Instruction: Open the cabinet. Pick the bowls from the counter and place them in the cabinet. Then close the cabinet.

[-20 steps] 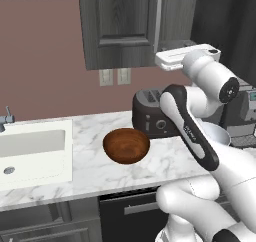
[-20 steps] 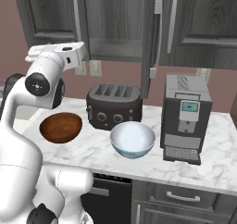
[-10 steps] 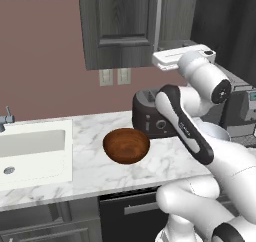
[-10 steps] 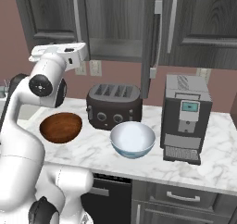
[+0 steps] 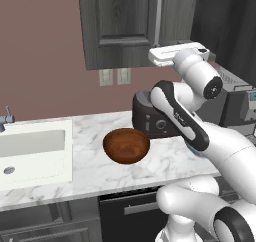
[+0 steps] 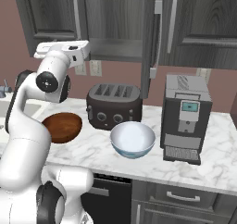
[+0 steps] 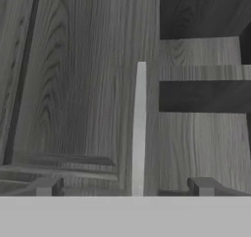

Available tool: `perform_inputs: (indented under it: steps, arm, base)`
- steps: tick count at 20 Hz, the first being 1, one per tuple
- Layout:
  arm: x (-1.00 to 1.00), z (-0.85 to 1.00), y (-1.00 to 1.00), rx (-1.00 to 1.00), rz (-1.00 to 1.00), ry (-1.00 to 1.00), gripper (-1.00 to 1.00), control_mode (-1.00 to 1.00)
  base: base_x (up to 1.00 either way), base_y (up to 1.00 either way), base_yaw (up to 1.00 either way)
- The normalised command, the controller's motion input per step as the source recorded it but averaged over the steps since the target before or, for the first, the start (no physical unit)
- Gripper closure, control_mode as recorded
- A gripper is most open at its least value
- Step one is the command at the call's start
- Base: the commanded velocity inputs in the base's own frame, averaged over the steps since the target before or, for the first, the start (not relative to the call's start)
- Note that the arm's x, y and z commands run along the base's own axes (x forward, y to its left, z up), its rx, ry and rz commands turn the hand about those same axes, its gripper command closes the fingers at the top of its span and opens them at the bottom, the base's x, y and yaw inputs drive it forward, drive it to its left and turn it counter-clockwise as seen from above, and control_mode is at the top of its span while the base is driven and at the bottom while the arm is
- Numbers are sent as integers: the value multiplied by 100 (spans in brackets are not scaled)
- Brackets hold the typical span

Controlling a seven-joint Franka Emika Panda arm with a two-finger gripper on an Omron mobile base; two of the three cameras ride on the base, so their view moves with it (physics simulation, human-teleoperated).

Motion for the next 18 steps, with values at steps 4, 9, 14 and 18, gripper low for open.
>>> perform_inputs:
  steps: [4,9,14,18]
  arm:
    - [24,0,0,1,0,-5,-100,-100]
    - [30,0,0,0,0,-5,-100,-100]
    - [32,0,-2,0,0,-5,-100,-100]
    - [23,0,-13,2,0,0,-100,-100]
  base:
    - [0,0,0]
    - [0,0,0]
    - [0,0,0]
    - [0,0,0]
